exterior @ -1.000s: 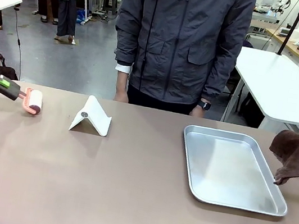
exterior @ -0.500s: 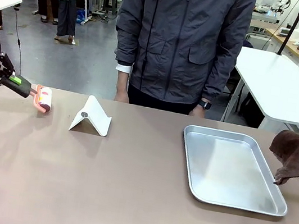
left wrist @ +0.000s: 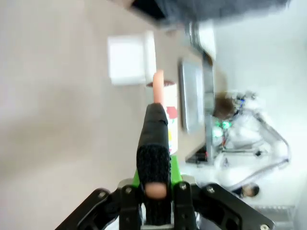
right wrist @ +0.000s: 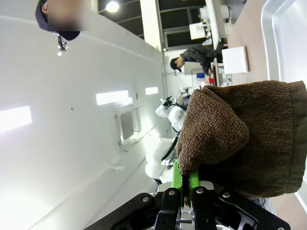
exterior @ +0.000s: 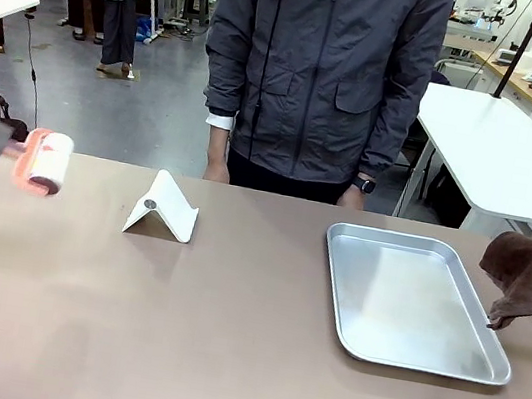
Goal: Clean the surface of the table.
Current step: Clean the area not pointed to by the person.
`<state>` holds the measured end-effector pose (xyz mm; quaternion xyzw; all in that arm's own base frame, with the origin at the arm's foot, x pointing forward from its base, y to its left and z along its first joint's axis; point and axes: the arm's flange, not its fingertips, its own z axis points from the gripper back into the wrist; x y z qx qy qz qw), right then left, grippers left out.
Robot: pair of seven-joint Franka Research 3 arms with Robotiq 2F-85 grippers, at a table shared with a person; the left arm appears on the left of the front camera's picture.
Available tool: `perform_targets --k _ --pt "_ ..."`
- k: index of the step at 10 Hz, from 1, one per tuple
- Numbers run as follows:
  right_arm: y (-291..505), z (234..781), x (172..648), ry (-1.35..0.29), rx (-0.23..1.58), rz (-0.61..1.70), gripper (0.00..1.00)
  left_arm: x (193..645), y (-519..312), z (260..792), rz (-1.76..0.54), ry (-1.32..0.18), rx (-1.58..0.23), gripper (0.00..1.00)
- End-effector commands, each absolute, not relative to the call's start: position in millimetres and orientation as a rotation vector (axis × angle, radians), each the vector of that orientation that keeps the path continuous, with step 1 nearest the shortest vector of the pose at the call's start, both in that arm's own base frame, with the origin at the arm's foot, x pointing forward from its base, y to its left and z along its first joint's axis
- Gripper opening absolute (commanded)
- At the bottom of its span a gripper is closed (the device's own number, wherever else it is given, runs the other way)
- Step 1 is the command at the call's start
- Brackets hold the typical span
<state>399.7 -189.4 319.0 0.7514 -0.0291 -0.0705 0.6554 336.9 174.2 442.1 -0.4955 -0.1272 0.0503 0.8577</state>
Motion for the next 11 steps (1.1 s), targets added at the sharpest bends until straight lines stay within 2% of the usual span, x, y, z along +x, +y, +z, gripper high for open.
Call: perform_targets --k 1,3,4,5,11 --pt "-189 323 399 -0.062 1.699 -0.147 0.06 285 198 424 -0.017 -0.212 -1.040 0.23" --pt "-189 323 399 -0.062 1.699 -0.147 0.06 243 219 404 -0.024 -0.291 -1.110 0.23" --pt "-189 323 399 -0.062 1.699 -0.147 0.06 241 227 400 0.030 -0.304 -1.144 0.23" --pt "-189 323 399 -0.062 1.699 -0.147 0.06 249 207 410 -0.009 -0.232 -1.074 0.23" --pt "-189 323 399 -0.062 1.699 -0.147 0.06 249 207 410 -0.009 -0.232 -1.074 0.23"
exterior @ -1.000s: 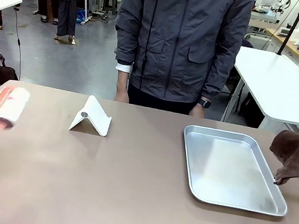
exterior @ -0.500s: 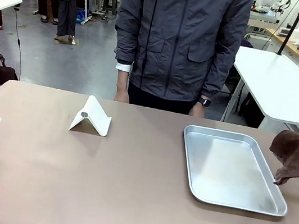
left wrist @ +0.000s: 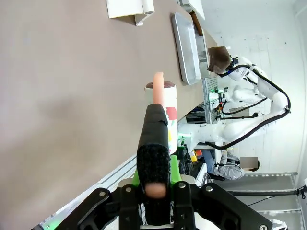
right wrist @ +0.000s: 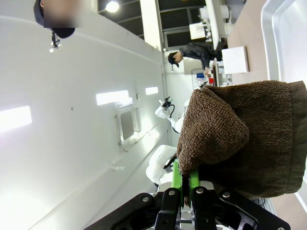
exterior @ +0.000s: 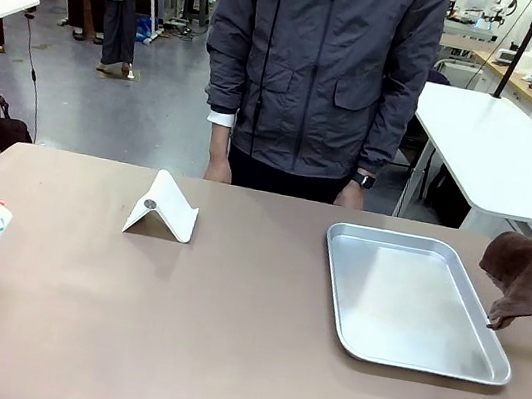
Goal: Clean the surface of the table.
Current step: Clean the area not pointed to by the person, then return the Lint Roller and towel to their original positions.
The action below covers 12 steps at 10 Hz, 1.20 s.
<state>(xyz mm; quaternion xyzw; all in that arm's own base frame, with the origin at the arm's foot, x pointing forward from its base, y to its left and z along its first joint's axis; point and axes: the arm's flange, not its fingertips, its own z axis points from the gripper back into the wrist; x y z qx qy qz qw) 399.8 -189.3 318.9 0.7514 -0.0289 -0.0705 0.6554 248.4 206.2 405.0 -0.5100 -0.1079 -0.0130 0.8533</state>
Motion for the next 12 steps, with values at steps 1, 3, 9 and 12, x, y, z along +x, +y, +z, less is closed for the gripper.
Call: perform_targets --k 1,3,9,12 --pt "-189 323 399 -0.062 1.699 -0.147 0.06 249 207 410 -0.009 -0.232 -1.074 0.23" --pt "-189 323 399 -0.062 1.699 -0.147 0.06 249 207 410 -0.009 -0.232 -1.074 0.23" --pt "-181 328 405 -0.094 1.713 -0.149 0.06 258 197 419 -0.005 -0.254 -1.105 0.23" --pt "-97 368 432 -0.123 1.716 -0.103 0.06 281 147 487 -0.045 -0.218 -1.039 0.23"
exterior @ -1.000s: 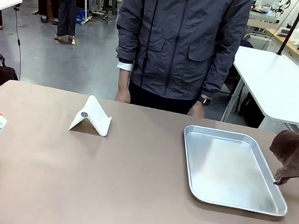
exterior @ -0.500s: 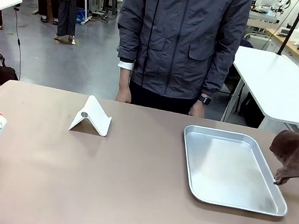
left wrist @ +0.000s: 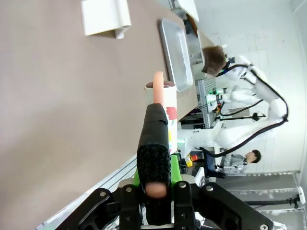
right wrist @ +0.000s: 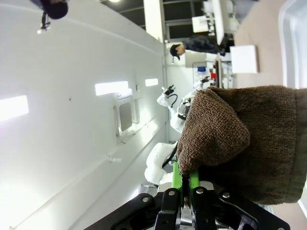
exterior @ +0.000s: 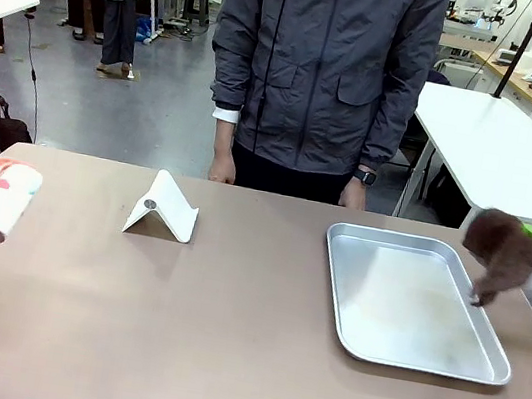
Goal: Clean the surface of the table.
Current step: Return the Lint Roller and towel to their original positions.
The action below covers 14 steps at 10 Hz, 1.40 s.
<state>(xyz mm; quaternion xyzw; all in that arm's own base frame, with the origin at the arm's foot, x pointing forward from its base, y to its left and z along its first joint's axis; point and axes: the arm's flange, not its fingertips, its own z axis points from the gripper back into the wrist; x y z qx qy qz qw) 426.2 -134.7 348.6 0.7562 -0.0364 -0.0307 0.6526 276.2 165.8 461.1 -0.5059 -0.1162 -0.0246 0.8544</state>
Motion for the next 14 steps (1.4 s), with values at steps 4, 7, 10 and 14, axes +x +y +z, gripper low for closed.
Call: perform_targets --k 4,7,10,14 --pt "67 388 438 -0.117 1.647 -0.080 0.06 302 34 568 0.036 -0.229 -0.995 0.23" --pt "153 357 438 -0.102 1.535 -0.081 0.06 329 -38 598 -0.092 -0.196 -0.796 0.23" --pt "183 322 453 -0.055 1.466 -0.093 0.06 362 -96 587 -0.068 -0.227 -0.663 0.23" --pt "178 294 469 -0.050 1.380 -0.166 0.06 425 -133 572 0.064 -0.192 -0.597 0.23"
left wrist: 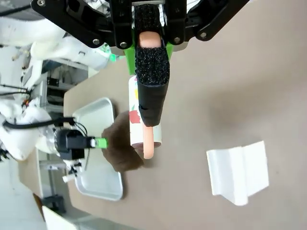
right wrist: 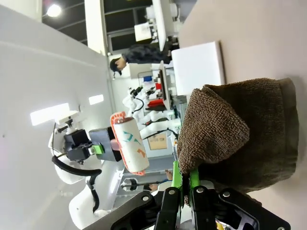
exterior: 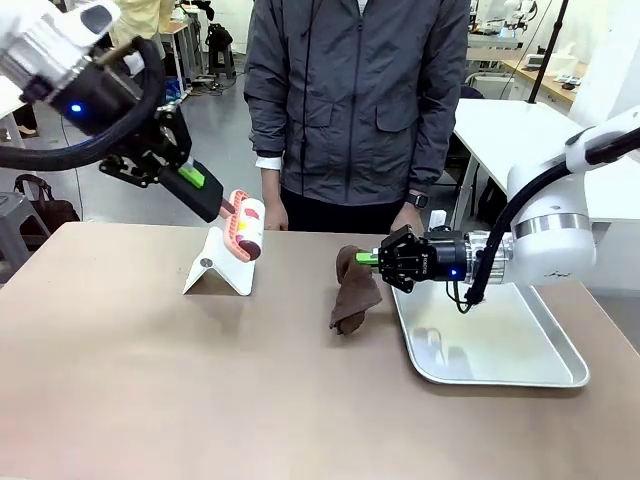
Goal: Clean the surface of the table.
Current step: Return the Lint Roller and towel to their original positions.
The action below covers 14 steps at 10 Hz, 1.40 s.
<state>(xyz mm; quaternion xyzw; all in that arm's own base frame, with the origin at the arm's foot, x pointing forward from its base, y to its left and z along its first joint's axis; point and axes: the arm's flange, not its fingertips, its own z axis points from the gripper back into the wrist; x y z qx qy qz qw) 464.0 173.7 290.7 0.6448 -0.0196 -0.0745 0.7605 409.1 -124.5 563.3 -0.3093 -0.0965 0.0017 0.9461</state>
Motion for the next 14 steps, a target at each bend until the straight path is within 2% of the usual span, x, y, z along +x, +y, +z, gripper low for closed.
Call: perform_targets --k 1,3,6,14 --pt "175 290 472 -0.035 1.367 -0.175 0.06 443 -139 568 0.077 -0.167 -0.584 0.23" --pt "172 290 474 -0.004 1.348 -0.170 0.06 478 -145 559 0.084 -0.141 -0.542 0.23" --pt "170 288 485 0.018 1.343 -0.200 0.06 506 -147 531 0.058 -0.075 -0.465 0.23" --pt "168 285 478 0.001 1.355 -0.193 0.06 508 -146 516 0.050 -0.084 -0.477 0.23"
